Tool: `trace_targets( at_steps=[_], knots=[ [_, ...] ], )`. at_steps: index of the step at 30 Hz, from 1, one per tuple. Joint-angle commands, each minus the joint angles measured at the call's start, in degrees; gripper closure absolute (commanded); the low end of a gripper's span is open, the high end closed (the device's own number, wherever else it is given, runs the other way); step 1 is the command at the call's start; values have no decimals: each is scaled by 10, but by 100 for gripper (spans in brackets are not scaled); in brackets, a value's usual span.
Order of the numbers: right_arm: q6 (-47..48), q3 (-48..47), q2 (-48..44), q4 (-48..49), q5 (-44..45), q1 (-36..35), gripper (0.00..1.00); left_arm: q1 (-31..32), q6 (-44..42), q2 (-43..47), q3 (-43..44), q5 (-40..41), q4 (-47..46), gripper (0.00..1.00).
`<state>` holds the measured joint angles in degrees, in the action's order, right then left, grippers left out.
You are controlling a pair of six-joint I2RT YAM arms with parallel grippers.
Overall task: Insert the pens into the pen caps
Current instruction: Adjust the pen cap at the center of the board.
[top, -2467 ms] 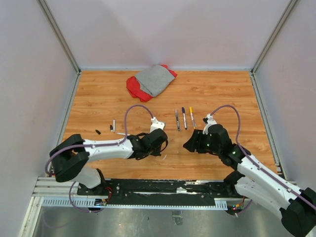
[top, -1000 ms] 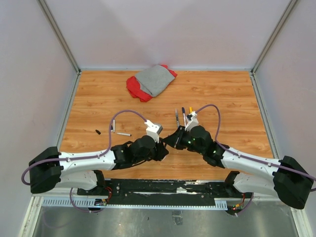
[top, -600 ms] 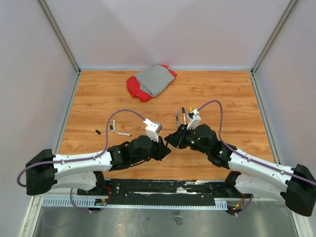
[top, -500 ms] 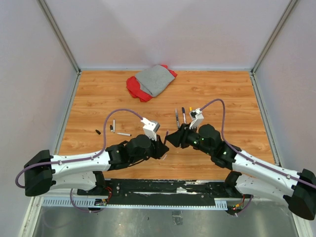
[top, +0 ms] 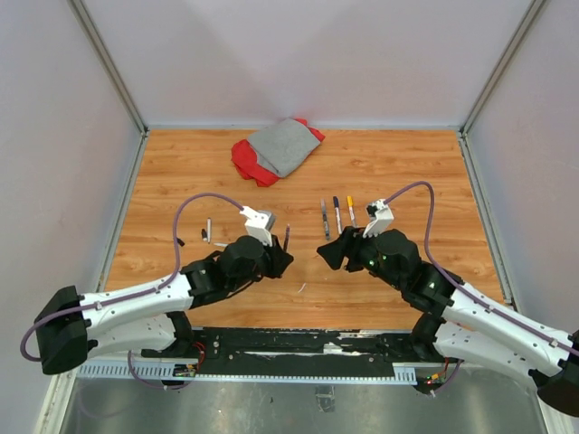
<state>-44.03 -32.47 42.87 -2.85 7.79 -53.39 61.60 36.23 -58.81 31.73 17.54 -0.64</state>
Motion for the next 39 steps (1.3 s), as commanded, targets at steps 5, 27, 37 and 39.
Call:
trace_targets(
  at_steps=[5,27,37,39],
  knots=[
    [-6,-68,14,-105,47,-1,25,-140,-35,73,-16,-35,1,100],
    [-10,-347,461,-202,-20,-11,27,-203,-124,336,-116,185,8,99],
    [219,-441,610,-197,-114,-29,29,-203,-91,410,-136,249,59,100],
    [254,-440,619,-190,-120,-29,29,-203,-87,404,-134,251,65,99]
  ],
)
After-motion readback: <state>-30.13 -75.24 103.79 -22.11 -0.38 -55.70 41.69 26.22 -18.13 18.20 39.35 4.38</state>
